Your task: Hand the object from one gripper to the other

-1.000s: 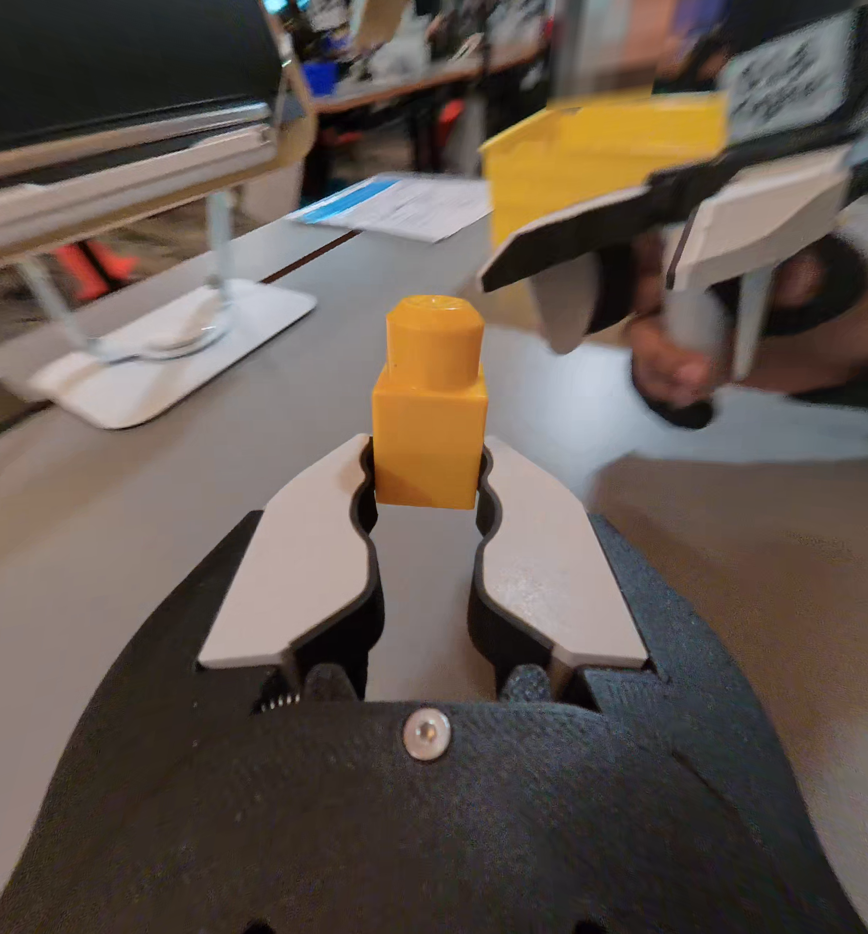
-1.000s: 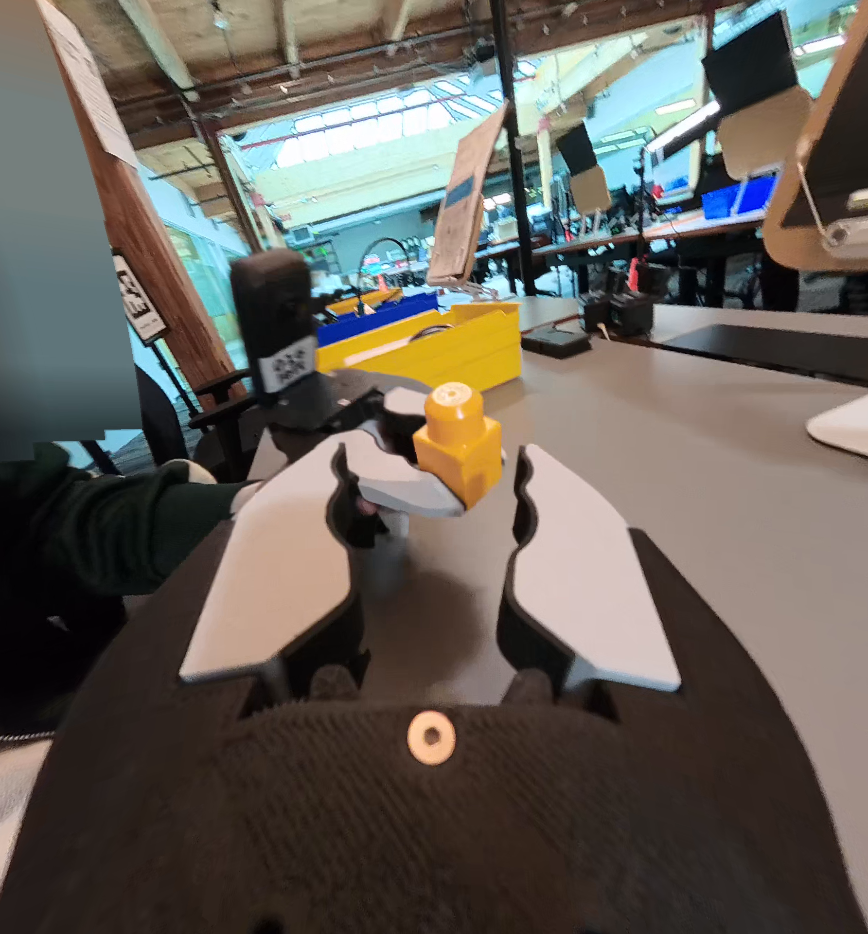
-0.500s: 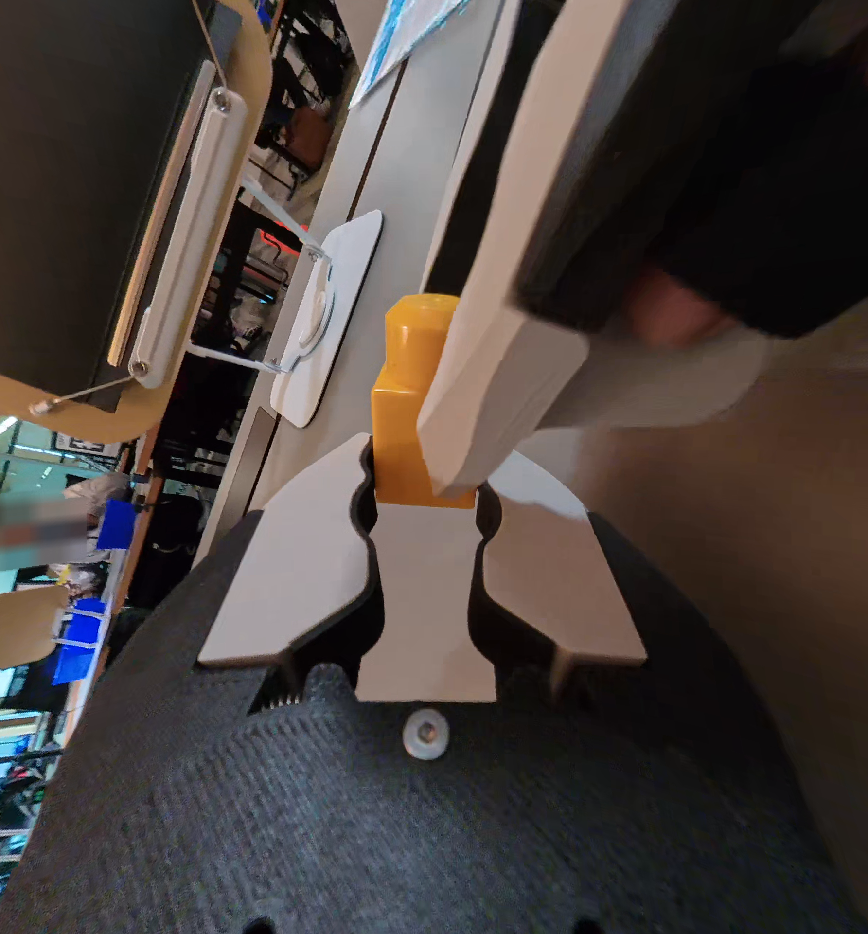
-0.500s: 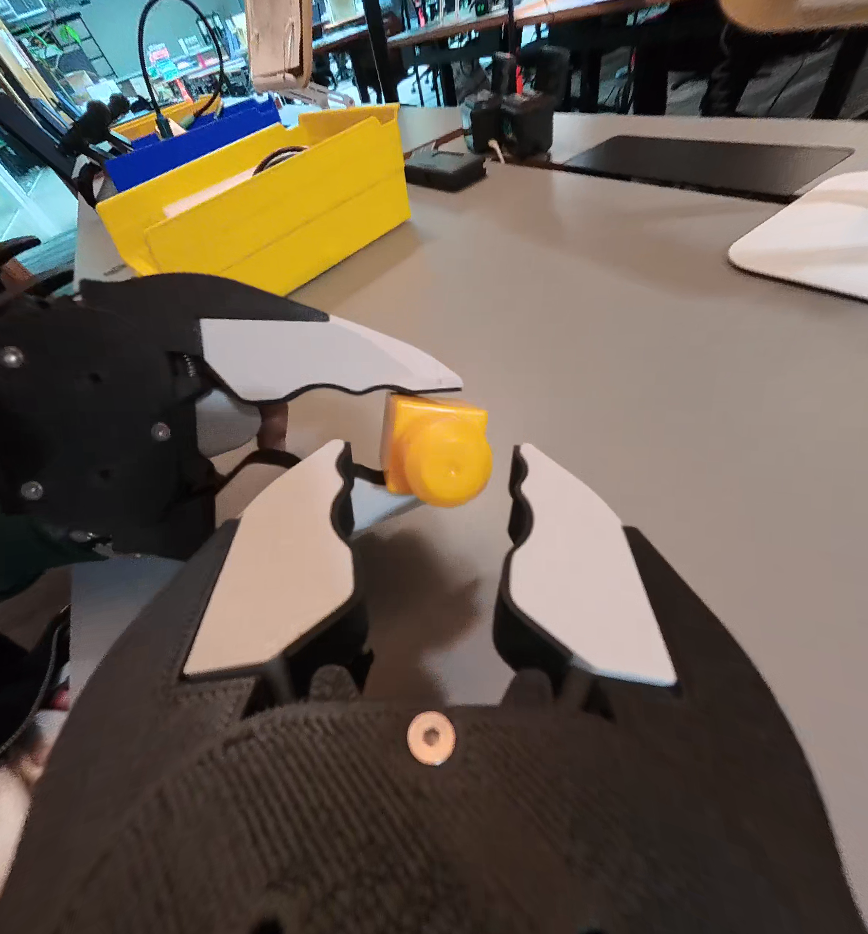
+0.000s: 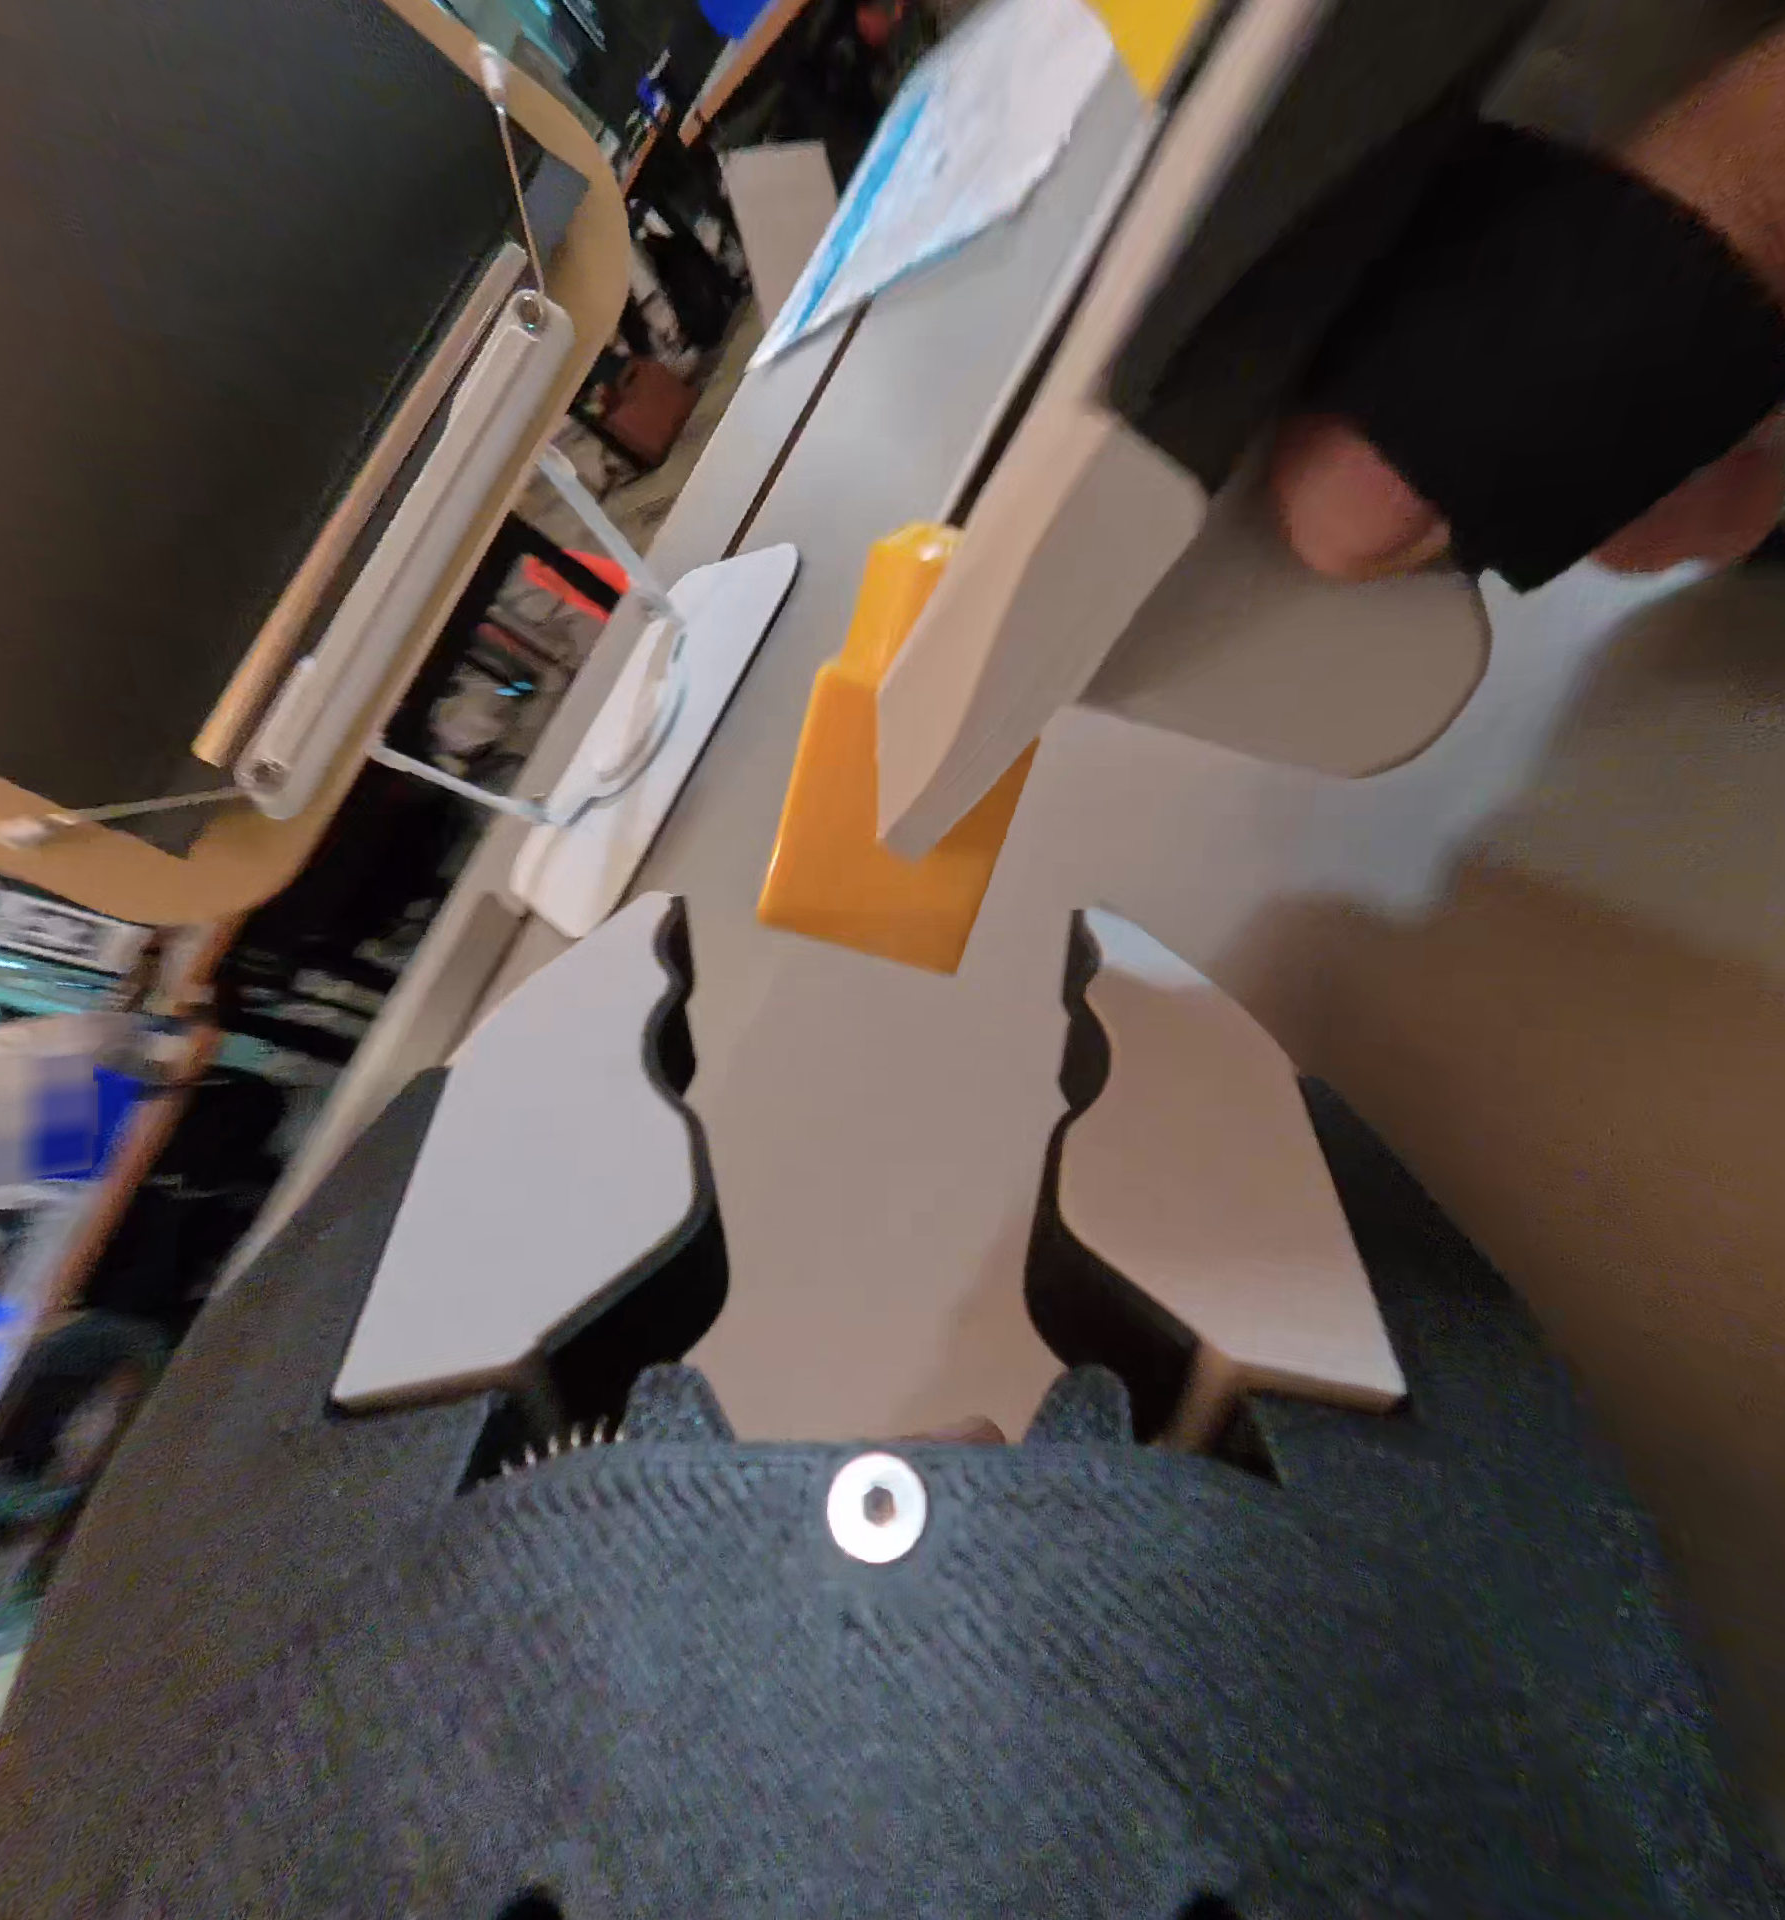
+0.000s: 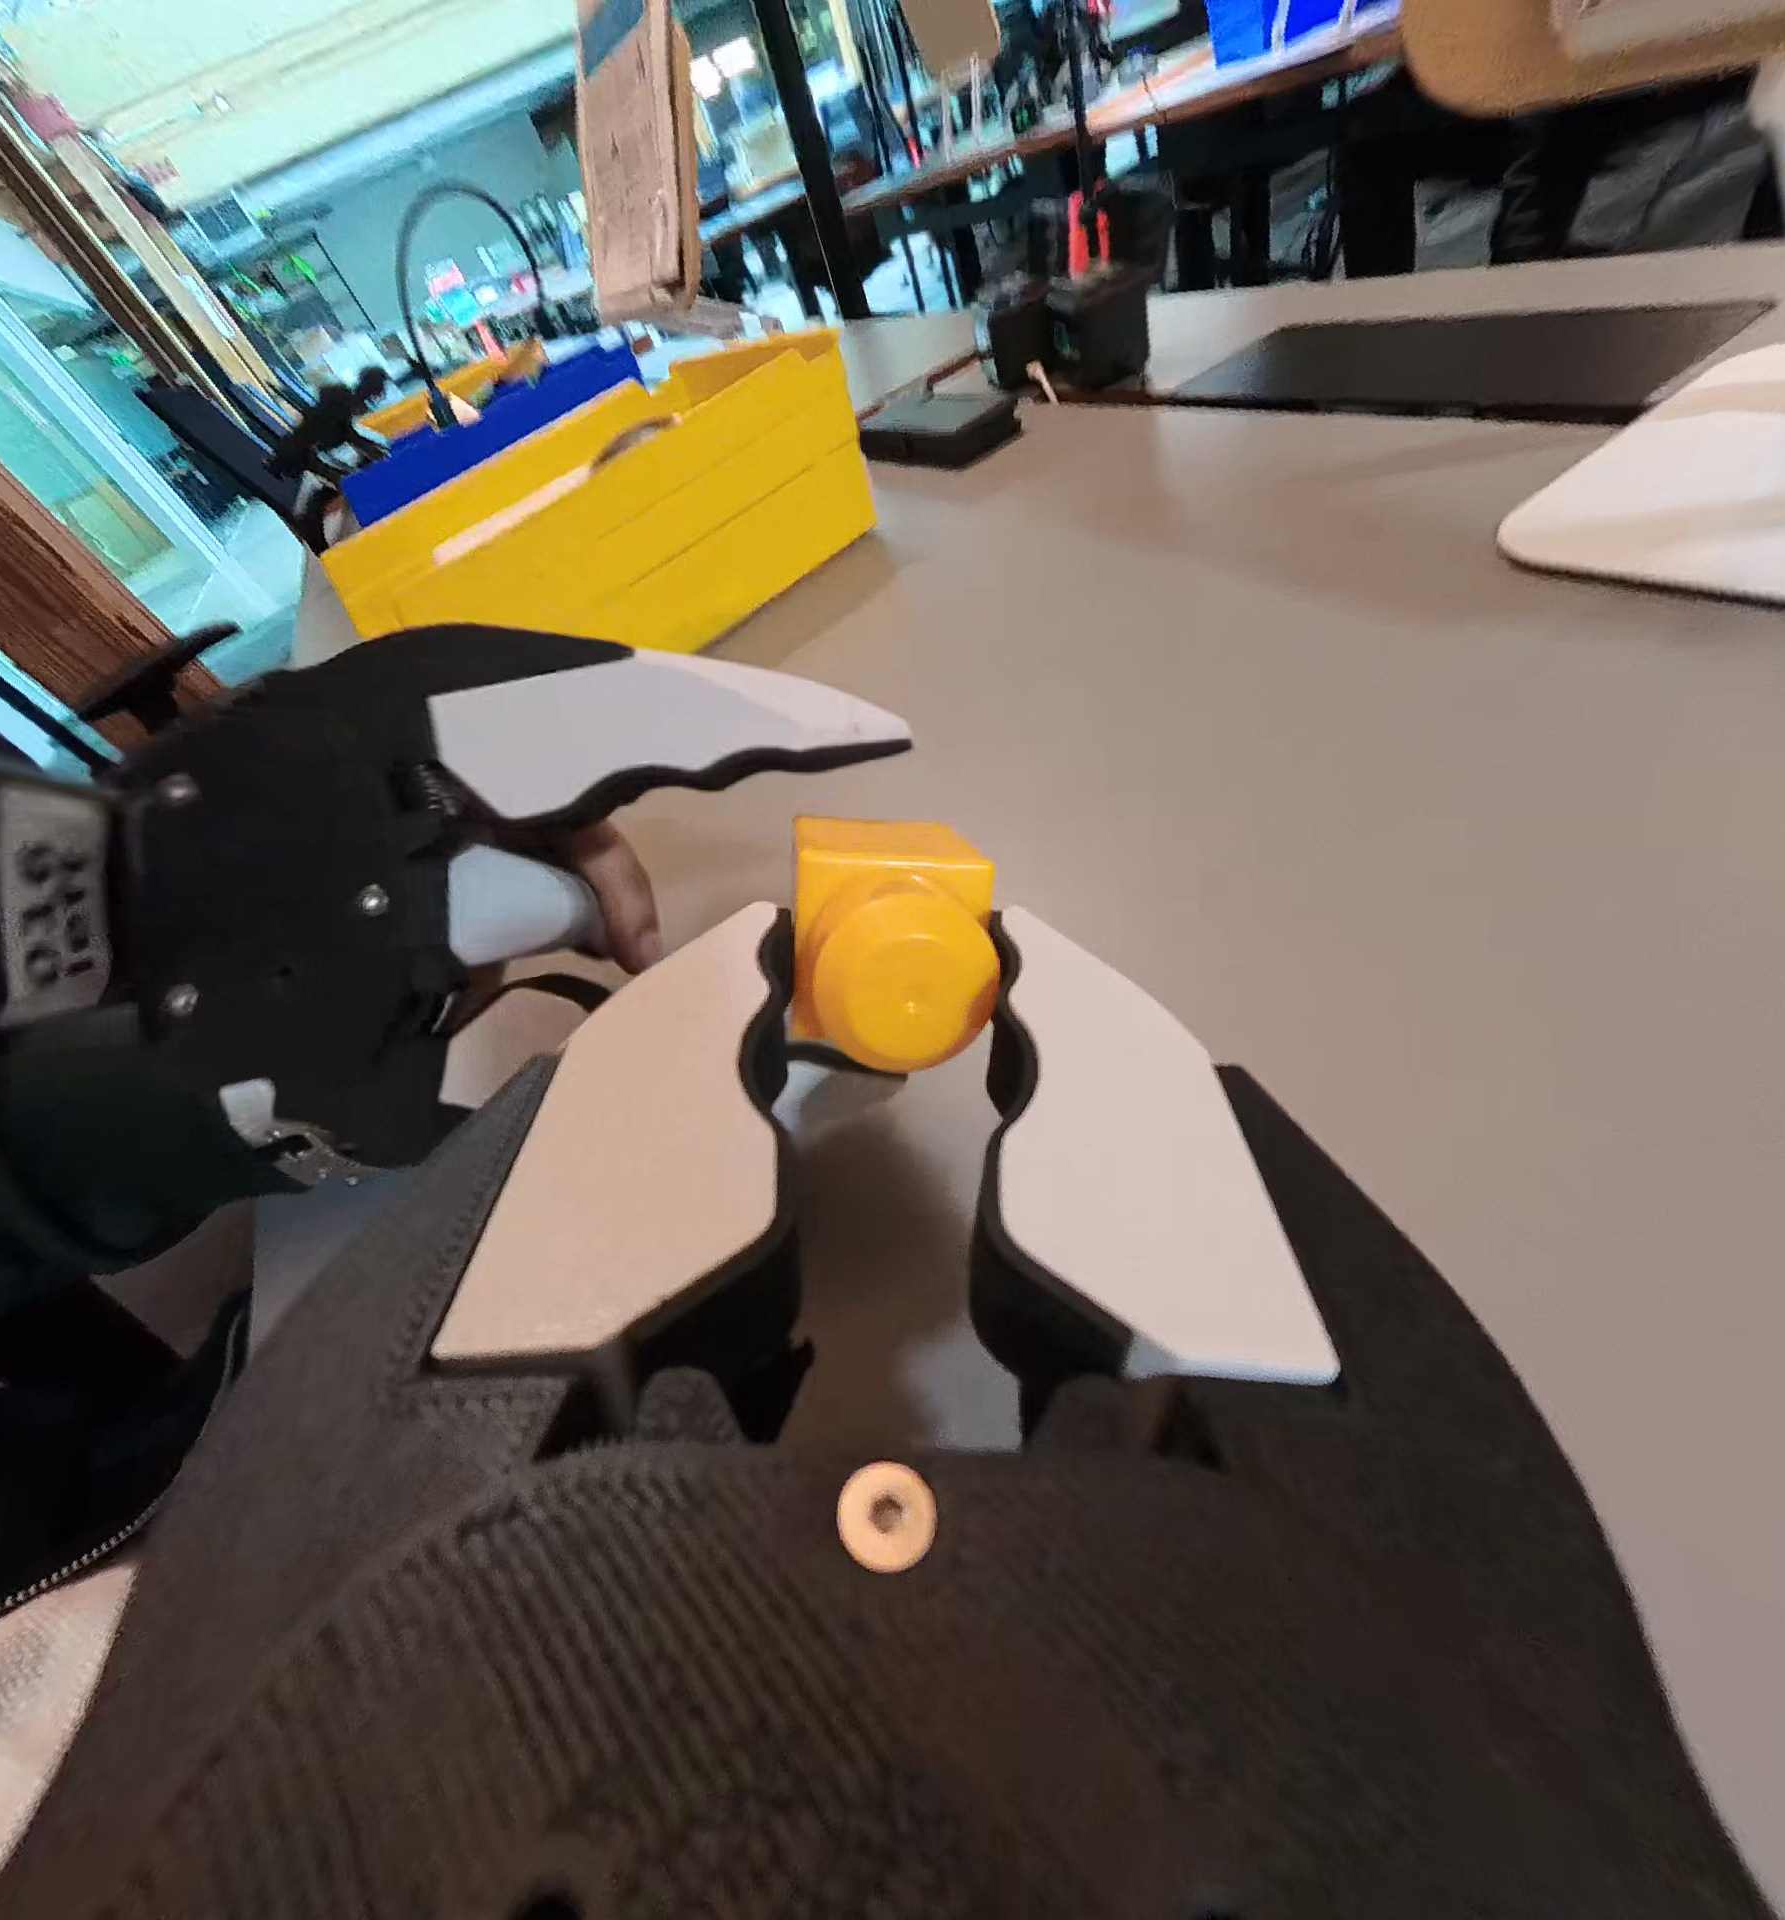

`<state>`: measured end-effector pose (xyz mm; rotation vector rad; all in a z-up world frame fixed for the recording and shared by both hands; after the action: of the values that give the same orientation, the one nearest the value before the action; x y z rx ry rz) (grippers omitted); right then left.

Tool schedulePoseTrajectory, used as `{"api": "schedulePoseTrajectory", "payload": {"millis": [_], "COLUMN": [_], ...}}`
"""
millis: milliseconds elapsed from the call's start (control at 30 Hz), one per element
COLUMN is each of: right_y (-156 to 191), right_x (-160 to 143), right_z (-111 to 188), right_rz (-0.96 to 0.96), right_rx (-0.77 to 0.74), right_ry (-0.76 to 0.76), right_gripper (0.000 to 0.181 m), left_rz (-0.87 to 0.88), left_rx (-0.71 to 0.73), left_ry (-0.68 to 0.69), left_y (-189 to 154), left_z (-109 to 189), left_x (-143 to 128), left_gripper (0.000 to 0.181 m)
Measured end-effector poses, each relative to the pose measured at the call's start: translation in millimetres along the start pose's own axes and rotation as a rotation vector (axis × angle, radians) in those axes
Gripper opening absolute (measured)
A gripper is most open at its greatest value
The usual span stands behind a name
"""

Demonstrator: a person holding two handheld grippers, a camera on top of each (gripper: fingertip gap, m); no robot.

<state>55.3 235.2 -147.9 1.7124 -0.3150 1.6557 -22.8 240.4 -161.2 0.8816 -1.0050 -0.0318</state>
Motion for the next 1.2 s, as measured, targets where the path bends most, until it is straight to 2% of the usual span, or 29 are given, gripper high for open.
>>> {"api": "schedulePoseTrajectory", "payload": {"millis": [67, 167, 300, 400, 700, 800, 1100, 1200], "right_y": [-4, -5, -1, 5, 22, 25, 24, 24], "right_x": [10, 25, 35, 36, 24, 22, 23, 22], "right_z": [7, 17, 23, 22, 9, 8, 8, 7], "right_rz": [-0.007, -0.046, -0.129, -0.184, -0.079, -0.059, -0.075, -0.082], "right_rx": [0.030, 0.127, 0.253, 0.338, 0.366, 0.373, 0.369, 0.368], "right_ry": [-0.072, -0.182, -0.273, -0.294, -0.197, -0.178, -0.190, -0.187], "right_gripper": [0.035, 0.035, 0.035, 0.035, 0.035, 0.035, 0.035, 0.035], "left_rz": [0.204, 0.558, 1.047, 1.285, 1.281, 1.296, 1.273, 1.249], "left_rx": [-0.039, -0.188, -0.538, -0.611, -0.672, -0.679, -0.685, -0.689], "left_ry": [-0.063, -0.214, -0.529, -0.664, -0.665, -0.675, -0.655, -0.656], "left_y": [8, 17, 24, 36, 32, 35, 33, 32], "left_z": [1, 4, 18, 22, 25, 26, 26, 27], "left_x": [0, 1, 16, 16, 19, 17, 17, 19], "left_gripper": [0.080, 0.091, 0.063, 0.064, 0.057, 0.048, 0.044, 0.035]}}
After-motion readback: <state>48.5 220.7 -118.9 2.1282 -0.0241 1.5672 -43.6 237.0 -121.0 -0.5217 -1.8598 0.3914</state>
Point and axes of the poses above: each gripper's, where its closed fingertips meet, z back along the fingers, x out of its top, y = z × x across the jaws, the point moved 5 cm from there along z, back along the fingers, and after that the axes turned 8 degrees about -y, right-handed, at the moved point
